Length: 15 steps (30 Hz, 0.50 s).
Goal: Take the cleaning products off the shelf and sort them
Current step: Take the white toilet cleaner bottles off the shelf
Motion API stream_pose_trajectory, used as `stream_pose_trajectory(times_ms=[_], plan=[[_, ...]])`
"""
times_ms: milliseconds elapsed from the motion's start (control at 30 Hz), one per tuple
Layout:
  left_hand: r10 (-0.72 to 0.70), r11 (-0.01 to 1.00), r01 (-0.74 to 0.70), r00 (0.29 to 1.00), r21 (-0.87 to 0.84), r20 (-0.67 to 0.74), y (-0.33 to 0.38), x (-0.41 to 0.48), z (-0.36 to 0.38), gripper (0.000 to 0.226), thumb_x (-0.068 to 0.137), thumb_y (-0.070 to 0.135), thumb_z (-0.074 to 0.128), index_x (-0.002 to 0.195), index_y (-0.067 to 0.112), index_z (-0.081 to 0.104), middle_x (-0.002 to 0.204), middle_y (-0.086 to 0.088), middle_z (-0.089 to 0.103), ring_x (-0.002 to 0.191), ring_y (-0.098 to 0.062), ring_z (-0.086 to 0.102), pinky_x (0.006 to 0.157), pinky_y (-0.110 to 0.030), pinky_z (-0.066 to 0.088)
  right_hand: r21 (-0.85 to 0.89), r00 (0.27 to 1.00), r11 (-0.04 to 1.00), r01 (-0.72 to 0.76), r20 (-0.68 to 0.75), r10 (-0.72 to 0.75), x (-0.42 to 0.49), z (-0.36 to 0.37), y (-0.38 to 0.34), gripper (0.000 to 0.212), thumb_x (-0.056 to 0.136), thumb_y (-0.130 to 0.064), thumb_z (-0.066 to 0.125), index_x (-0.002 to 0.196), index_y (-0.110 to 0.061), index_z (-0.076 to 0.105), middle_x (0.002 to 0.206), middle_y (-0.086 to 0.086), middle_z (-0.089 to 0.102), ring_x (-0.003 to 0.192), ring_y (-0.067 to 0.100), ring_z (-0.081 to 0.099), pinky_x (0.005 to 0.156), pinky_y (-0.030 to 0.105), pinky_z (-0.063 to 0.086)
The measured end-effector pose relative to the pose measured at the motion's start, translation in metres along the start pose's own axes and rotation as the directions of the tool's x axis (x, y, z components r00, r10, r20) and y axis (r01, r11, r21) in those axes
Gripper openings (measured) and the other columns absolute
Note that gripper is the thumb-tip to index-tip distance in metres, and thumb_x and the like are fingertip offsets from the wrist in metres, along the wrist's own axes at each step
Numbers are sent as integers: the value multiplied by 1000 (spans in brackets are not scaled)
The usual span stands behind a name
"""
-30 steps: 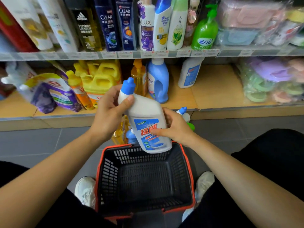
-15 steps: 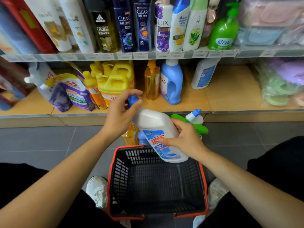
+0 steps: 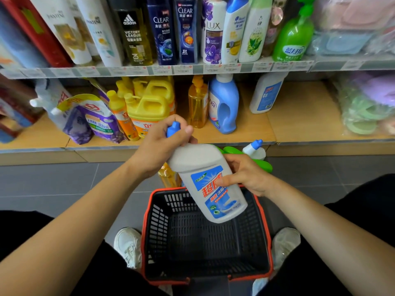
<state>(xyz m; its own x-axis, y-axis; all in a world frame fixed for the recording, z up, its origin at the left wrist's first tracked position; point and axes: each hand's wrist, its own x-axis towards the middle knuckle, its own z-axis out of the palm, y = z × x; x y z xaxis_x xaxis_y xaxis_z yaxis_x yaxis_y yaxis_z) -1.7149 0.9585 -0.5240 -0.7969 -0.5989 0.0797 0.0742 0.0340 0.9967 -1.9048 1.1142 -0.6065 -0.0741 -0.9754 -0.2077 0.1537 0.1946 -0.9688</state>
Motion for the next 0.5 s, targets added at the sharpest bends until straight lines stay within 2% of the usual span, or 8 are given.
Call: stream_pose_trajectory(times_ms=[67,133,167,233,300,367,433,500], plan=[[96,984,-76,989,162,-114,-5,-1,1,16,95,17,67,86,12,54,72,-4,60,74,-14,62,67,-28,51,-45,998,999,30,-61,-33,2,3,1,50,68,-4,88,113,-17,73,111,13,75,103,31,73,81,42,61],[164,949,-109,972,296,-169,-12,-4,1,17,96,15,67,88,8,54,79,-16,60,72,-24,56,66,-38,48,-91,991,994,62,-109,-71,3,6,1,53,67,-3,89,115,-19,72,110,8,76,103,25,73,82,37,61],[185,933,-108,961,343,-203,-16,-5,1,17,97,17,68,89,7,55,84,-18,61,75,-29,55,68,-42,47,-122,988,989,80,-125,-95,2,9,0,54,67,-4,90,115,-20,71,110,5,76,103,22,73,82,34,61],[224,908,-102,938,406,-265,-22,-6,4,16,97,20,68,92,10,56,89,-11,62,78,-23,55,72,-41,47,-204,977,973,111,-156,-144,1,13,-1,55,67,-11,92,117,-21,70,111,0,76,103,18,73,84,35,61],[232,894,-71,918,442,-322,-28,-7,7,15,97,24,67,96,15,55,90,-2,61,77,-8,53,72,-36,46,-280,965,953,119,-193,-177,-1,17,-1,61,64,-24,94,118,-17,69,110,-2,76,103,19,73,88,46,60],[228,883,-39,907,468,-355,-30,-5,8,15,99,28,64,102,17,53,93,2,60,80,-5,54,74,-34,47,-313,956,943,113,-224,-189,-2,20,-1,63,60,-32,93,118,-21,70,108,-3,77,101,20,73,87,51,59],[214,892,-39,914,450,-346,-30,-4,9,14,102,27,59,108,16,54,99,-2,61,87,-14,58,79,-38,49,-264,956,959,105,-237,-170,-3,18,0,57,62,-29,94,114,-27,72,107,-2,77,99,22,74,85,51,60],[182,932,-65,935,357,-306,-27,-4,9,13,106,23,51,111,13,59,99,-12,64,91,-27,60,85,-45,50,-148,966,985,93,-227,-125,-5,15,1,51,65,-21,94,111,-31,73,108,1,77,98,24,75,82,48,62]])
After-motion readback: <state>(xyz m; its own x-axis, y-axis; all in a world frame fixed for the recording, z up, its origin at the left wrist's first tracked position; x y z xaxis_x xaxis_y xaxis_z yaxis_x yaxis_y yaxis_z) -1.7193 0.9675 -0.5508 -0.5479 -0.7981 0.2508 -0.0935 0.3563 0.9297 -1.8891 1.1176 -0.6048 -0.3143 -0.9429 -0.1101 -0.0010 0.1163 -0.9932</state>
